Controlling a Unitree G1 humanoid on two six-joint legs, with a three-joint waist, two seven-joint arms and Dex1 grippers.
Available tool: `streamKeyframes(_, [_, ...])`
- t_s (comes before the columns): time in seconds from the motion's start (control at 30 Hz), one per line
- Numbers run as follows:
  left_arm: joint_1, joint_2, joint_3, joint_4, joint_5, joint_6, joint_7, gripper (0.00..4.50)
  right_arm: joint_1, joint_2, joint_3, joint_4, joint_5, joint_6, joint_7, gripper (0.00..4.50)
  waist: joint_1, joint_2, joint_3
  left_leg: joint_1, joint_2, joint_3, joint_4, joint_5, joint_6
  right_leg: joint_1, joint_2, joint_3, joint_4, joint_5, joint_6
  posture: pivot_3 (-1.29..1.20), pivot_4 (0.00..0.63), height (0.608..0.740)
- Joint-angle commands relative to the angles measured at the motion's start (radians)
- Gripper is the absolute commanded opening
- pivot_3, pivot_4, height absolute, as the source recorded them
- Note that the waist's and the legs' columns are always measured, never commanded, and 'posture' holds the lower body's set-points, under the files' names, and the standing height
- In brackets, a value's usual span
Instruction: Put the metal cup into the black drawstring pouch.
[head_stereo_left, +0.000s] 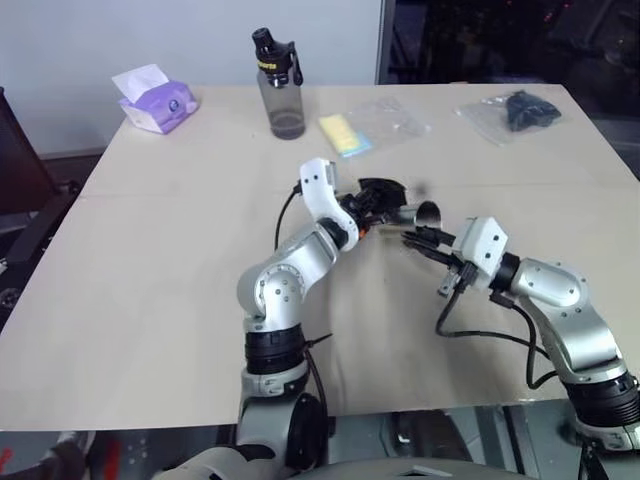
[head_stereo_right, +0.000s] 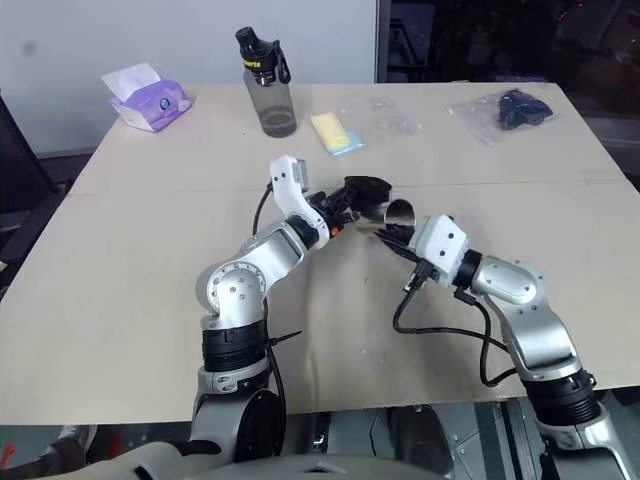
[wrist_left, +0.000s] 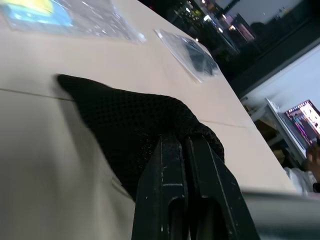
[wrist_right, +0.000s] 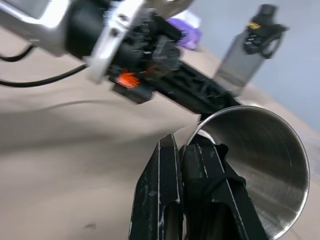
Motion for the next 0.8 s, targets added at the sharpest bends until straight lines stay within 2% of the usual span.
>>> streamKeyframes(0.03, [-0.001,0.005,-0.022,-0.056,-0.043,0.015,-0.026,0.0,-0.015,0.027,0.0,0.011,-0.063,-0.061,-0.075,0.03,0.0,0.0,0.0,0.0,0.0,0.0,0.0,0.0,0.0,0.0,0.0,0.0,0.0,0.0,0.0,0.0,0.15,0.74])
streamKeyframes(0.3, [-0.002,0.01,-0.028,-0.058,-0.104,0.058,-0.046,0.0,-0.009,0.137,0.038,0.052,-0.102,-0.162,-0.148,0.03,0.0,0.0,0.0,0.0,0.0,-0.001,0.0,0.0,0.0,0.0,0.0,0.0,0.0,0.0,0.0,0.0,0.15,0.74])
streamKeyframes(0.47, [0.027,0.035,-0.024,-0.092,-0.172,0.119,-0.07,0.0,-0.008,0.204,0.022,0.043,-0.058,-0.114,-0.189,0.03,-0.001,0.0,0.0,0.0,0.0,-0.001,0.0,0.0,0.0,0.0,0.0,0.0,0.0,0.0,0.0,0.0,0.15,0.74])
streamKeyframes(0.53, [0.032,0.045,-0.023,-0.1,-0.194,0.129,-0.077,0.0,-0.001,0.193,0.032,0.049,-0.066,-0.118,-0.169,0.03,-0.001,0.0,0.0,0.0,0.0,-0.001,0.0,0.0,0.0,0.0,0.0,0.0,0.0,0.0,0.0,0.0,0.15,0.74])
streamKeyframes(0.67, [0.024,0.061,-0.017,-0.12,-0.249,0.139,-0.106,0.0,-0.01,0.035,0.125,0.135,-0.274,-0.285,-0.105,0.03,-0.001,0.0,0.0,0.0,-0.002,-0.001,0.0,0.0,0.0,0.0,0.0,0.0,0.0,-0.001,-0.002,0.0,0.15,0.74])
streamKeyframes(0.8, [0.029,0.065,-0.032,-0.119,-0.271,0.153,-0.113,0.0,-0.07,-0.024,0.168,0.193,-0.393,-0.392,-0.126,0.03,-0.004,0.0,0.0,0.0,-0.002,-0.001,0.0,0.0,0.0,0.0,0.0,0.002,0.0,-0.001,-0.002,0.0,0.15,0.74])
